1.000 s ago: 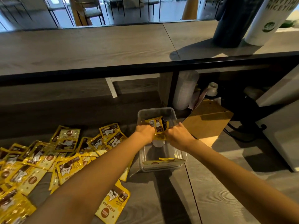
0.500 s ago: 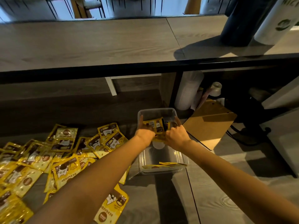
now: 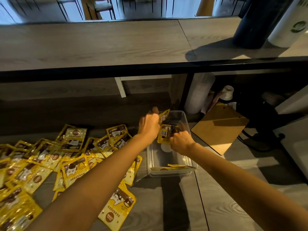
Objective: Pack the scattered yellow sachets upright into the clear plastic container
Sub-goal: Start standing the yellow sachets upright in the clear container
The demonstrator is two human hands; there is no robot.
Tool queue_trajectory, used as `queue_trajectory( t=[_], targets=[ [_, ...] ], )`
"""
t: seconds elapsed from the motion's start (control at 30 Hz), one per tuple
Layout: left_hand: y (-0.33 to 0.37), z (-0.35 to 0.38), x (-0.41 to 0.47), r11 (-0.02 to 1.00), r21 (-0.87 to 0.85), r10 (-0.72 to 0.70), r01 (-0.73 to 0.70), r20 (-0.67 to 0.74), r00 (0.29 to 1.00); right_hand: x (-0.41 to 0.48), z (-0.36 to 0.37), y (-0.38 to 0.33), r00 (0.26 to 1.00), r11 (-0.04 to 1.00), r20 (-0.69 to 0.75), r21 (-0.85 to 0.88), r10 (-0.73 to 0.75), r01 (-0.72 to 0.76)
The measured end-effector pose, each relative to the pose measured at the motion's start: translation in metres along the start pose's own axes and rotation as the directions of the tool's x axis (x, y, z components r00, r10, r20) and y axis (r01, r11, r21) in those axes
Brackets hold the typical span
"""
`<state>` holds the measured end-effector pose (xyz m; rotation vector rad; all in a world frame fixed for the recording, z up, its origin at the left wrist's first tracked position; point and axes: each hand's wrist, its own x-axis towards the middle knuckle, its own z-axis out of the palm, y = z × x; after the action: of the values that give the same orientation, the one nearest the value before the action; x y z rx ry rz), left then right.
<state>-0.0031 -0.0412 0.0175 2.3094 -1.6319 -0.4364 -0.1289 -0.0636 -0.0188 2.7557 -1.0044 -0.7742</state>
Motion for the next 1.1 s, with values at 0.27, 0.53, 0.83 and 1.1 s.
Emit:
queue_trajectory(
  t=[0.27, 0.53, 0.83, 1.1],
  targets=[
    [-0.001, -0.016, -0.008, 0.904, -0.424, -0.144, 0.057, -0.177, 0.974, -0.004, -0.002, 0.009, 0.964, 0.968, -0.263, 0.247, 0.032, 0.036],
    [0.001, -0.023, -0.023, 0.947, -0.247, 0.089, -0.205, -0.413, 0.906, -0.028, -0.008, 0.027, 0.830, 0.694, -0.229, 0.680, 0.509, -0.238],
    [0.000, -0.010, -0.050, 0.903, -0.212, 0.385, -0.375, 0.008, 0.923, -0.051, -0.007, 0.019, 0.815, 0.456, -0.213, 0.887, 0.539, -0.070],
    [-0.012, 0.005, -0.076, 0.920, -0.253, 0.373, -0.298, 0.340, 0.863, -0.080, 0.009, 0.004, 0.940, 0.478, -0.162, 0.878, 0.300, -0.001]
  ],
)
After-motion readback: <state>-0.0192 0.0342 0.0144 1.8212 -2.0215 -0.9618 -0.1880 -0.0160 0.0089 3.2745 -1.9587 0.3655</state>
